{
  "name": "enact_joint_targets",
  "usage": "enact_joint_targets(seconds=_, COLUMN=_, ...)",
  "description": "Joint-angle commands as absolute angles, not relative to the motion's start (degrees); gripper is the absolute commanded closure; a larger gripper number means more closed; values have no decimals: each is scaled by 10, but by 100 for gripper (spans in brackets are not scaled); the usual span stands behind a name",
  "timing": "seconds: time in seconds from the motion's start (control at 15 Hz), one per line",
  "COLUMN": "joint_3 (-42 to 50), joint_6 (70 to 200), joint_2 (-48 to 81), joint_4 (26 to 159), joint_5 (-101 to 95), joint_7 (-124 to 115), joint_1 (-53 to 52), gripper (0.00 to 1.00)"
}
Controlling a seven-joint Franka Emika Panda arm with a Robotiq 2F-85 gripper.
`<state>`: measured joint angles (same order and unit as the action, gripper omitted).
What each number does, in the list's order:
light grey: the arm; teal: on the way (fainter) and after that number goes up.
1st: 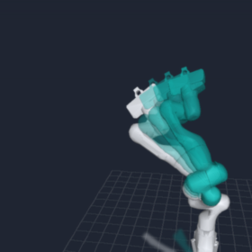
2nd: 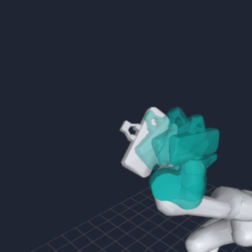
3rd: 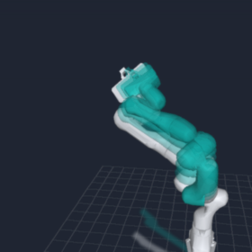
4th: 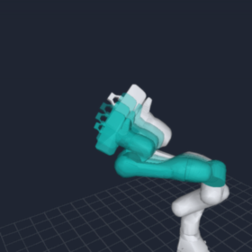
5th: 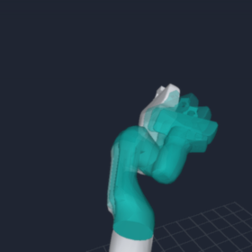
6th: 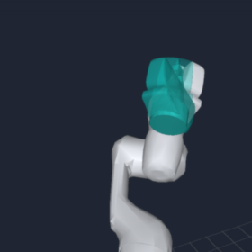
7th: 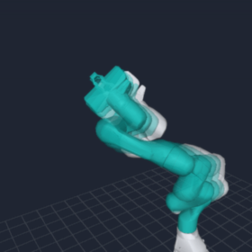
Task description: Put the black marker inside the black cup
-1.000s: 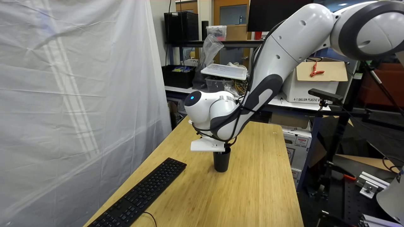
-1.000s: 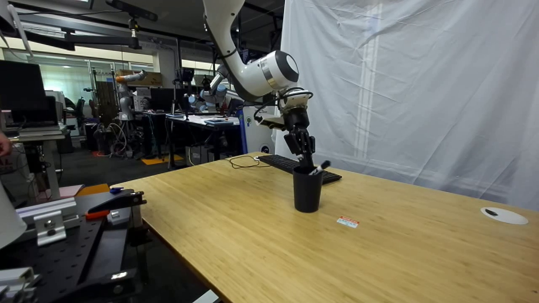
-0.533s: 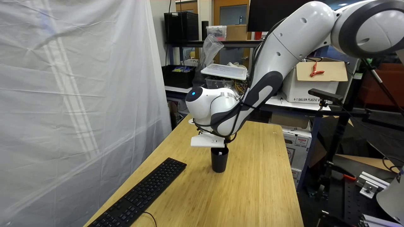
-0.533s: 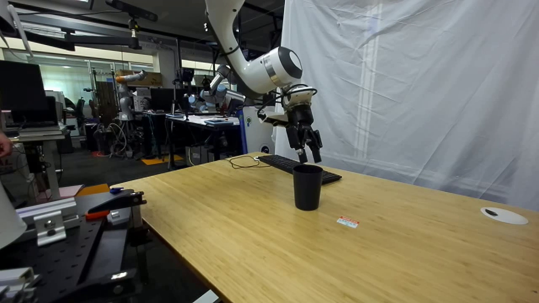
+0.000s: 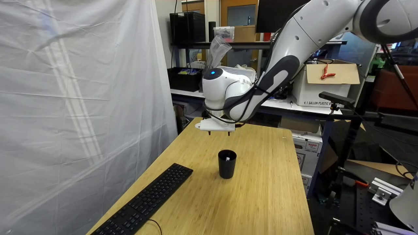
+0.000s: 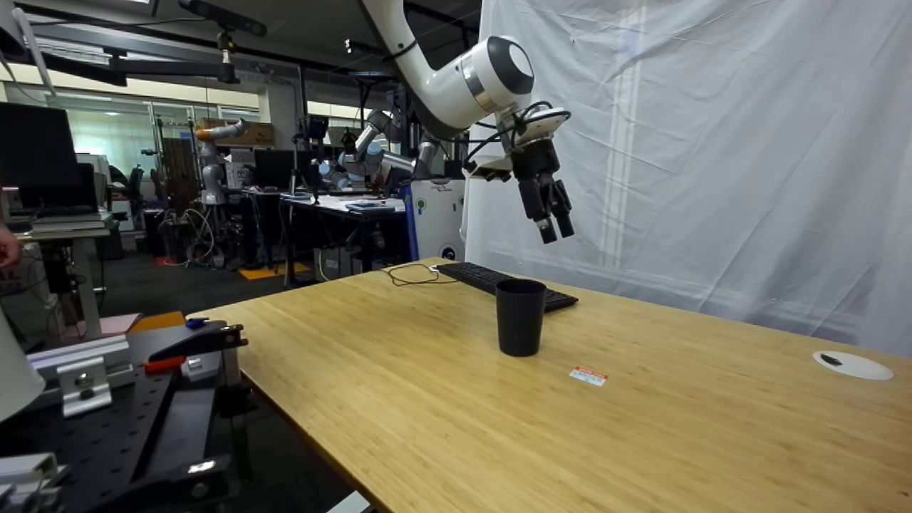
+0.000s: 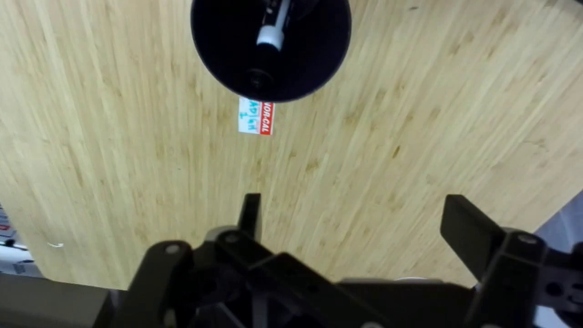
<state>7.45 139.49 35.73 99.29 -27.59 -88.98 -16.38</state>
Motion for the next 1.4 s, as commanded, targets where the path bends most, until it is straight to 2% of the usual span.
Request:
enact_joint_targets(seconds=0.0, joint_3=51, joint_6=1492, joint_2=342, joint_4=1031, joint_5=-250, joint_7=-769, joint_1=-115, gripper=0)
enact_joint_targets(seconds=0.27, joint_3=14, joint_6=1536, joint_2=351, joint_4=1035, joint_5=-192, joint_7=-587, joint_1=-57, gripper=0)
enact_joint_targets(seconds=0.53, joint_3=-73, joint_6=1530, joint_2=351, joint_4=1033, joint_5=-145, joint_7=-410, joint_1=34, gripper=0)
enact_joint_targets(seconds=0.8, joint_3=-175, joint_6=1476, joint_2=355, joint_4=1018, joint_5=-101, joint_7=-235, joint_1=138, gripper=0)
enact_joint_targets(seconds=0.93, joint_3=-202, joint_6=1406, joint_2=354, joint_4=1000, joint_5=-71, joint_7=-157, joint_1=169, gripper=0)
enact_joint_targets(seconds=1.0, joint_3=-204, joint_6=1357, joint_2=354, joint_4=983, joint_5=-66, joint_7=-134, joint_1=175, gripper=0)
enact_joint_targets(seconds=1.07, joint_3=-138, joint_6=1324, joint_2=343, joint_4=969, joint_5=-8, joint_7=-82, joint_1=120, gripper=0)
enact_joint_targets(seconds=1.33, joint_3=-74, joint_6=1212, joint_2=341, joint_4=913, joint_5=5, joint_7=-55, joint_1=75, gripper=0)
